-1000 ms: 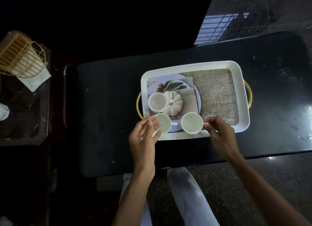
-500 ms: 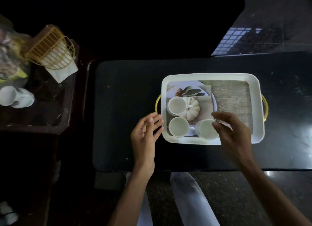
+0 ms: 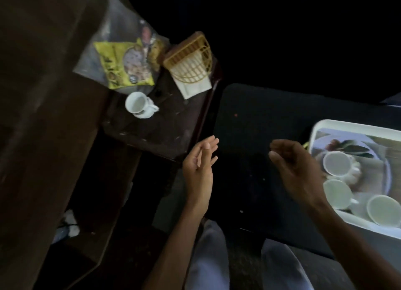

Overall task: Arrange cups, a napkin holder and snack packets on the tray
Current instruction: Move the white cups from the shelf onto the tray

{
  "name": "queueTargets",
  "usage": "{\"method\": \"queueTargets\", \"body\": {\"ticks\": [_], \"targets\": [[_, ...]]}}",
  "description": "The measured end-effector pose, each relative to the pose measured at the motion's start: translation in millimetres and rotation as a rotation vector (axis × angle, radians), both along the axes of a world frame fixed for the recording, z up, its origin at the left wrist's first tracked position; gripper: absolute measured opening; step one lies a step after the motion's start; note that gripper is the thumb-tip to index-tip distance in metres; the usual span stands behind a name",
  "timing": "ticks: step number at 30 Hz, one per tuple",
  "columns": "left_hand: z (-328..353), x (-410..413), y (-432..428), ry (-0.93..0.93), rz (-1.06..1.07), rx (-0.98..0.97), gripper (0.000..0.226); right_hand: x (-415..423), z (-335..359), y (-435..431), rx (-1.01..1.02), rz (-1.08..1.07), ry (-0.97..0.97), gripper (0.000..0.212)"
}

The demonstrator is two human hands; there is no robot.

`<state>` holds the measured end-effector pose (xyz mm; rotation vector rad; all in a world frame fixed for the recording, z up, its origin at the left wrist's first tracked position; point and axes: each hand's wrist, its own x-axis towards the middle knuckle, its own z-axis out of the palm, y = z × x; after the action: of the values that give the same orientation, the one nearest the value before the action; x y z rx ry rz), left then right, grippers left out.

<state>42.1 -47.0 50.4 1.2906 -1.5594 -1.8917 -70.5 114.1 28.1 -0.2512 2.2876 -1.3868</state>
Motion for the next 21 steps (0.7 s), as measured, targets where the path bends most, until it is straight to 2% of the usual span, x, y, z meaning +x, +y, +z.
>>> {"method": "queueTargets", "body": {"ticks": [12,21], "targets": [[-8,49,-184,0.004,0.210,-0.224,0.025,29,-6,-206,-0.082,0.181,-0.029,0.024],[-30,38,-245,-0.090,0.171,-0.240,0.032,39,-23,-284,-0.050,0.210,-0.041,0.034]]}}
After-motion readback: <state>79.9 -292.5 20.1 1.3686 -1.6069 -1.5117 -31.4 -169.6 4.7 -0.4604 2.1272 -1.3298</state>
